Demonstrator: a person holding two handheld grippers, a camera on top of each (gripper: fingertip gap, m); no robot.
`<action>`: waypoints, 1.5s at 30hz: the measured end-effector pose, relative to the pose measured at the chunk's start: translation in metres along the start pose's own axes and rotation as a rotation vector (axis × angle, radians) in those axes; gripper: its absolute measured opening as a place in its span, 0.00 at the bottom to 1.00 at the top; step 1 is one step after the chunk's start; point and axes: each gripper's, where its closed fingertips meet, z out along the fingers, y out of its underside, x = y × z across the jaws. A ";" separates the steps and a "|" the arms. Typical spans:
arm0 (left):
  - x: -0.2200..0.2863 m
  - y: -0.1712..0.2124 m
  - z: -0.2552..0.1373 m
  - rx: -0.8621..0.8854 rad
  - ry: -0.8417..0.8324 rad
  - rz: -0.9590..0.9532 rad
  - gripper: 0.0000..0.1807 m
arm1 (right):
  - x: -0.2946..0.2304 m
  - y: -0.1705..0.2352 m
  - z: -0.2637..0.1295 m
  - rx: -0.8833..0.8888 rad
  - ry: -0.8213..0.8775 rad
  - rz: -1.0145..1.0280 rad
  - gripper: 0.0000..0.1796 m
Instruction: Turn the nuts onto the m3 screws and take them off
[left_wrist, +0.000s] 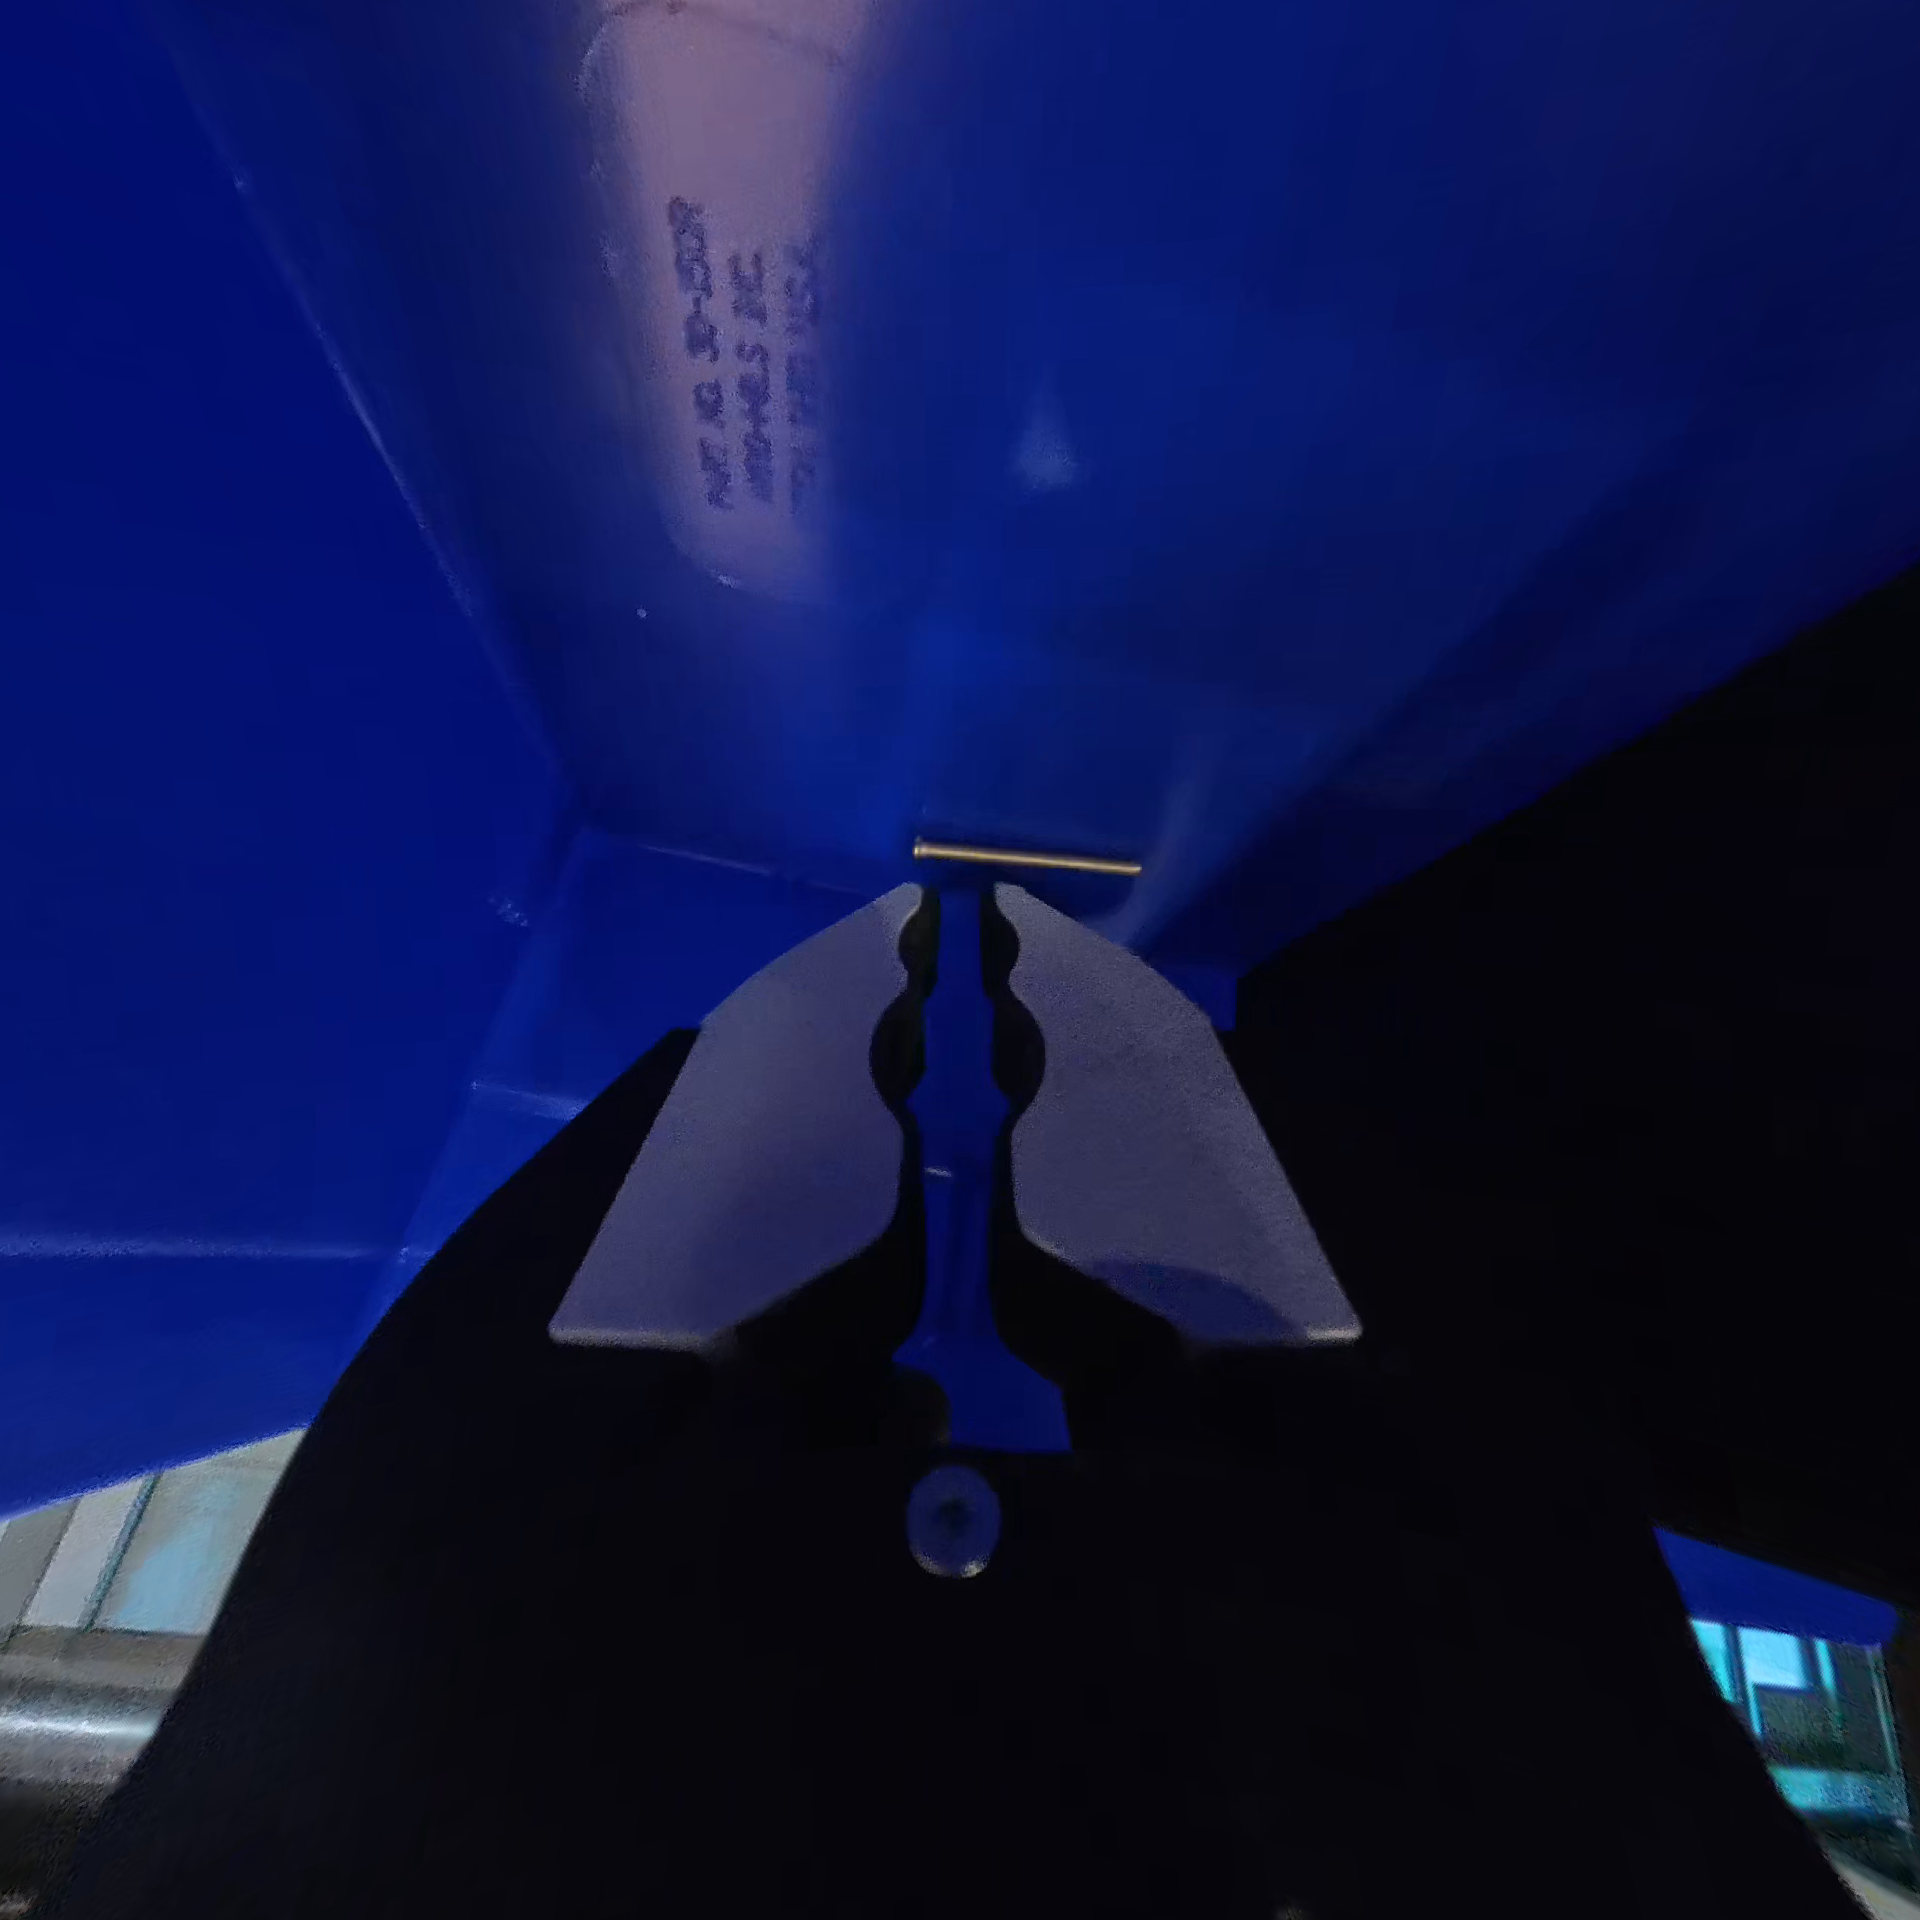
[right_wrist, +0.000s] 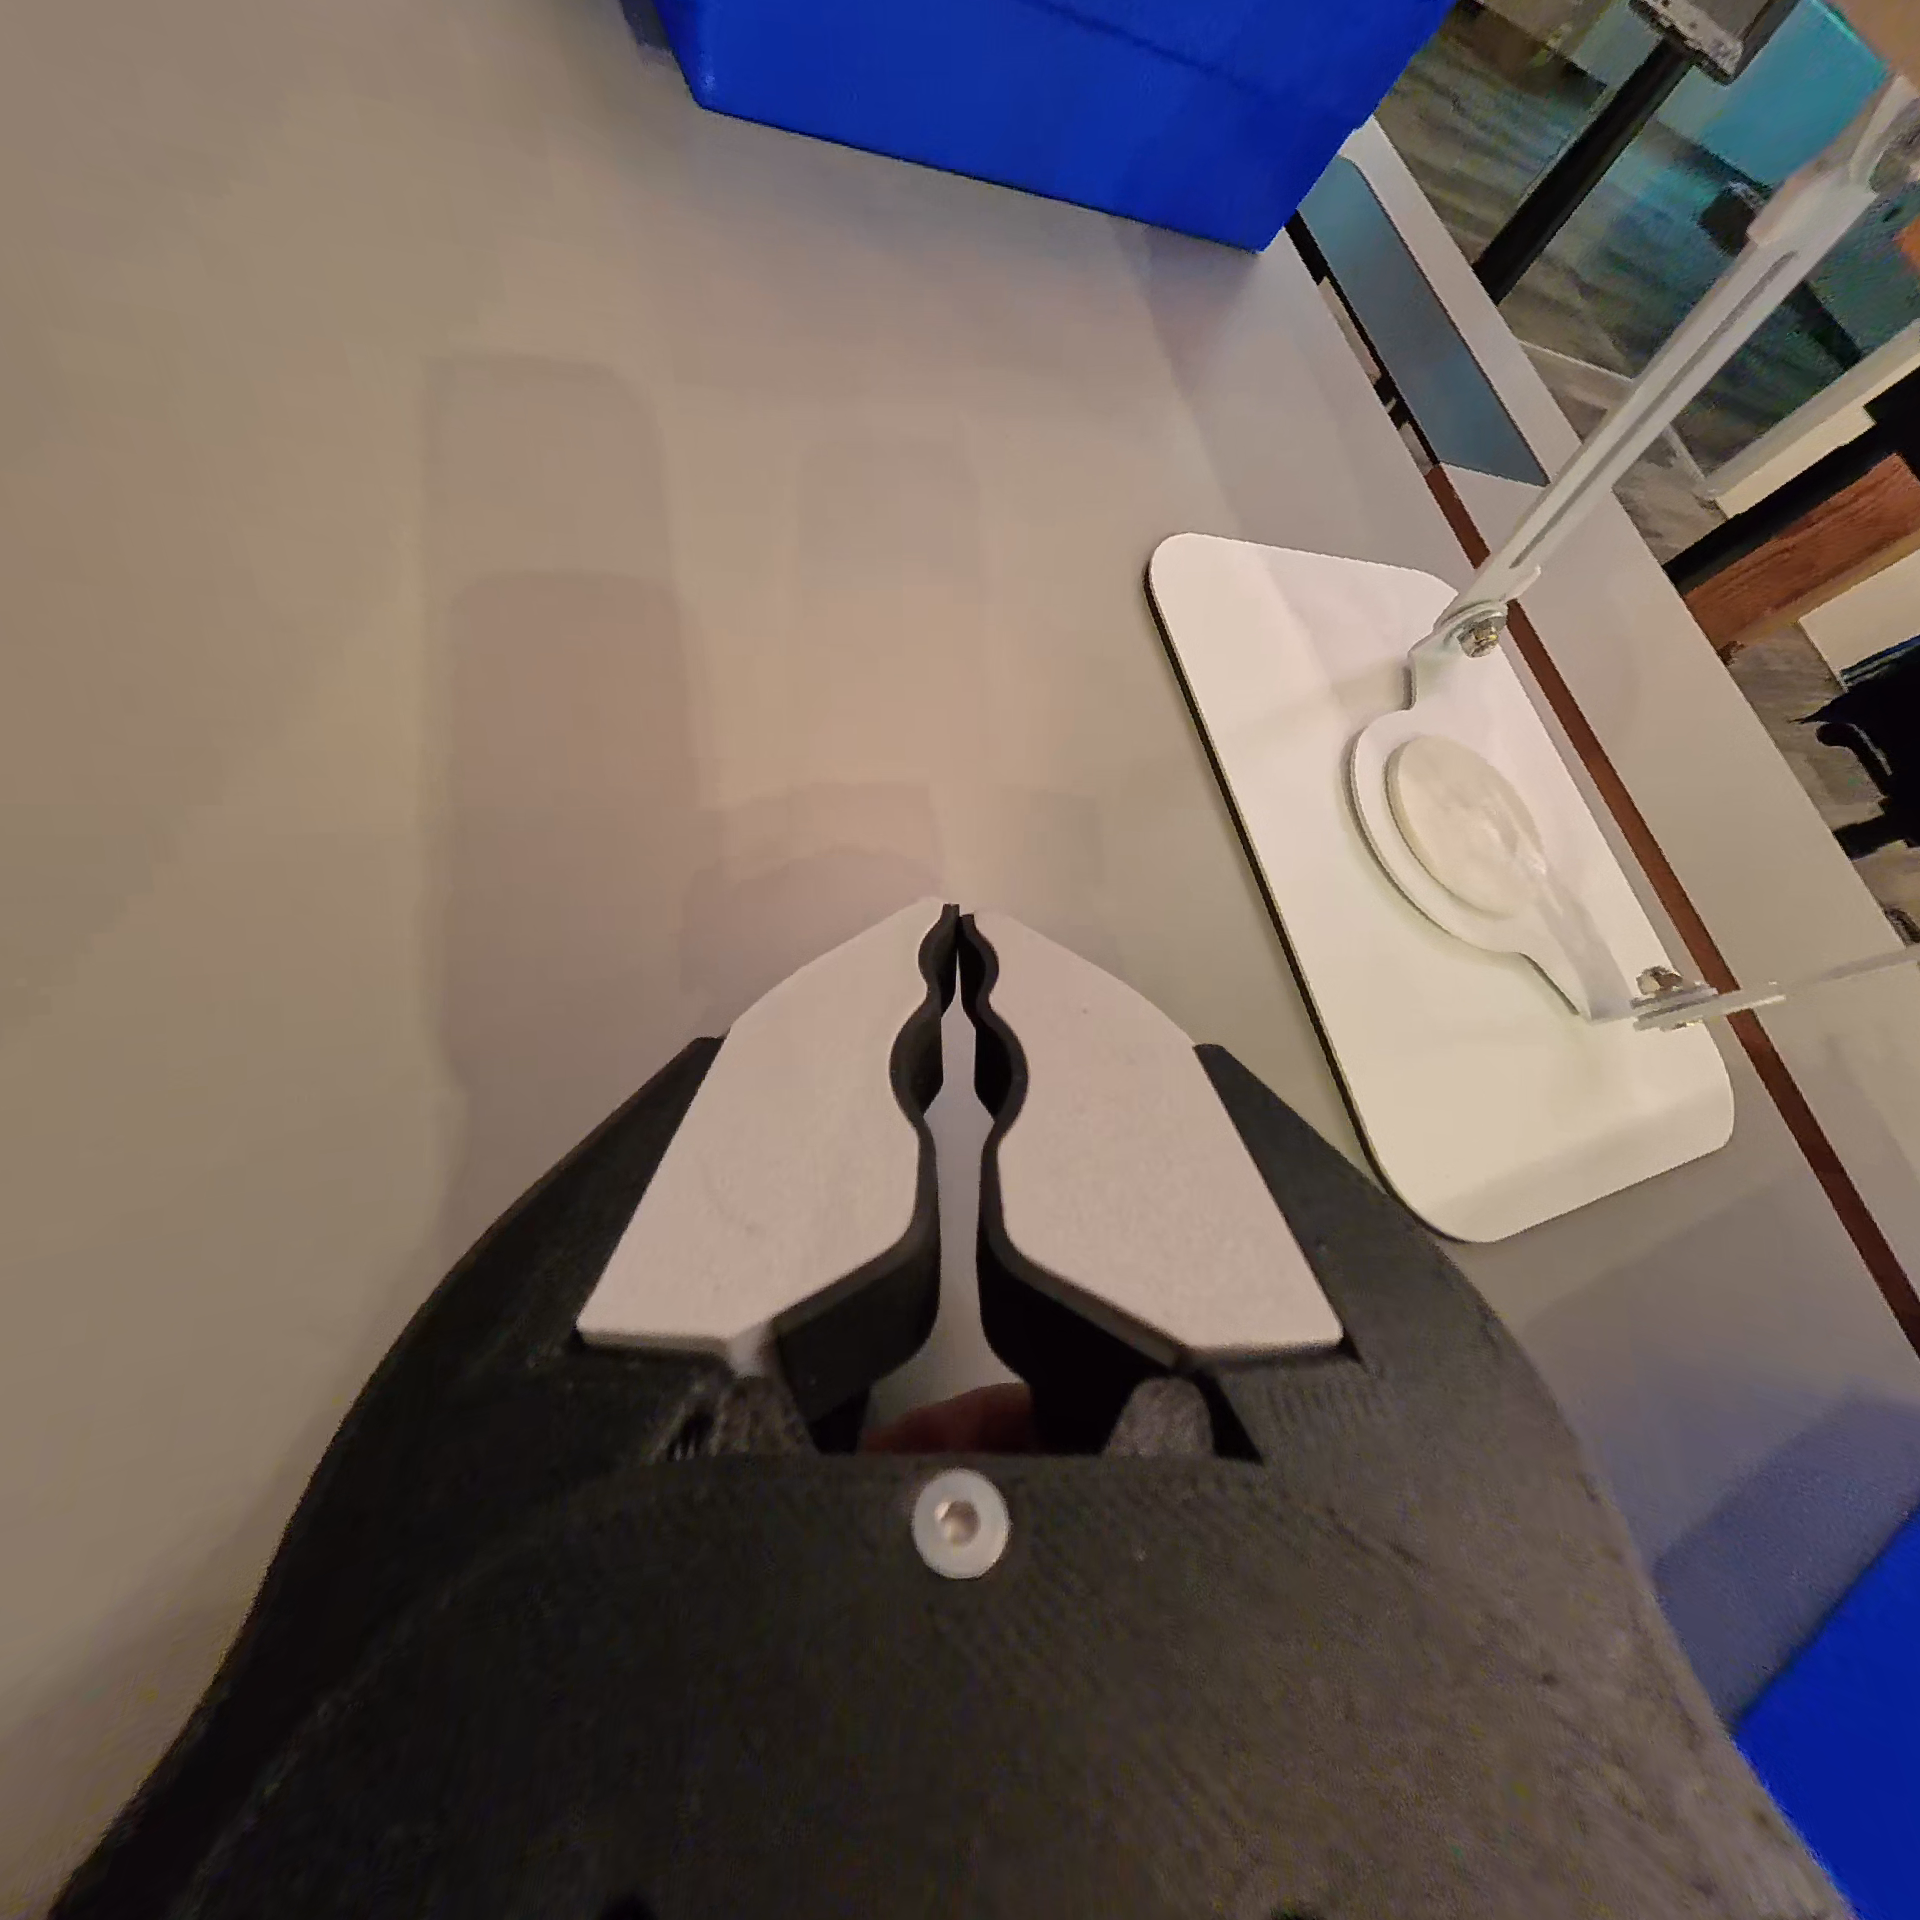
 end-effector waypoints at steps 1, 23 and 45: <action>0.002 -0.001 0.000 -0.005 0.004 0.013 0.03 | 0.000 0.000 -0.001 0.005 -0.002 0.006 0.00; 0.034 -0.036 -0.033 0.340 0.273 0.023 0.14 | -0.001 0.000 -0.003 0.007 -0.009 0.016 0.00; 0.003 -0.023 -0.040 0.369 0.002 0.024 0.15 | -0.002 -0.005 -0.002 0.031 -0.014 0.010 0.00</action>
